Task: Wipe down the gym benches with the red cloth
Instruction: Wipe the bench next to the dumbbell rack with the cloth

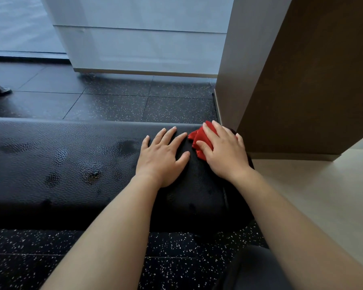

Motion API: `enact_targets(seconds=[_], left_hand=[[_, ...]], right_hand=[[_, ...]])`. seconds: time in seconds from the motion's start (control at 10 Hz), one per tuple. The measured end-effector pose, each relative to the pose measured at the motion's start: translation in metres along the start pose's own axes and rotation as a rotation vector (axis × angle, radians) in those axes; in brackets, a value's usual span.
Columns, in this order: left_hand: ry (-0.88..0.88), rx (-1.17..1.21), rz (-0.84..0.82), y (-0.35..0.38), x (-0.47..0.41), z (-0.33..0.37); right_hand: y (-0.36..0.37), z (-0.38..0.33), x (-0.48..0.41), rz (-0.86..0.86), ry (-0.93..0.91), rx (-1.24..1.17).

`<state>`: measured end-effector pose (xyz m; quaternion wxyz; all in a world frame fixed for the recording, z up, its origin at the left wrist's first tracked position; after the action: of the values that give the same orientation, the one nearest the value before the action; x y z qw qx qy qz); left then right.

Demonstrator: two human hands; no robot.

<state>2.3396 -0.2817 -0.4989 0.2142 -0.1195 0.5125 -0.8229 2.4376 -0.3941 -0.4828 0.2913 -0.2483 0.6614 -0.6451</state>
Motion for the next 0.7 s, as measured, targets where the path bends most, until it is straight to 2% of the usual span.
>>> enact_targets(seconds=[0.2,0.4,0.6,0.7], left_hand=[[0.003,0.000,0.007,-0.001,0.000,0.000],[-0.001,0.004,0.010,-0.001,0.001,0.001],[0.004,0.007,0.006,-0.002,0.001,0.002],[0.007,0.010,0.012,-0.002,0.000,0.002]], right_hand=[[-0.008,0.005,0.029,-0.040,-0.014,0.128],[-0.005,-0.009,0.005,0.024,-0.074,0.094],[-0.004,-0.003,0.034,0.108,-0.040,0.066],[-0.002,0.002,0.046,0.104,0.041,0.031]])
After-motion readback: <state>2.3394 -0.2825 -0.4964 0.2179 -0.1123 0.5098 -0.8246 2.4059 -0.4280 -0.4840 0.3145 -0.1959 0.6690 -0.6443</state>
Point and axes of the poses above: each hand's wrist, its own x-axis away from the middle knuckle, its own y-axis out of the palm, z = x × y, the point moved 6 cm from there along -x, towards the middle knuckle, and after that the axes turned 15 degrees about x, right-handed, at the moved point
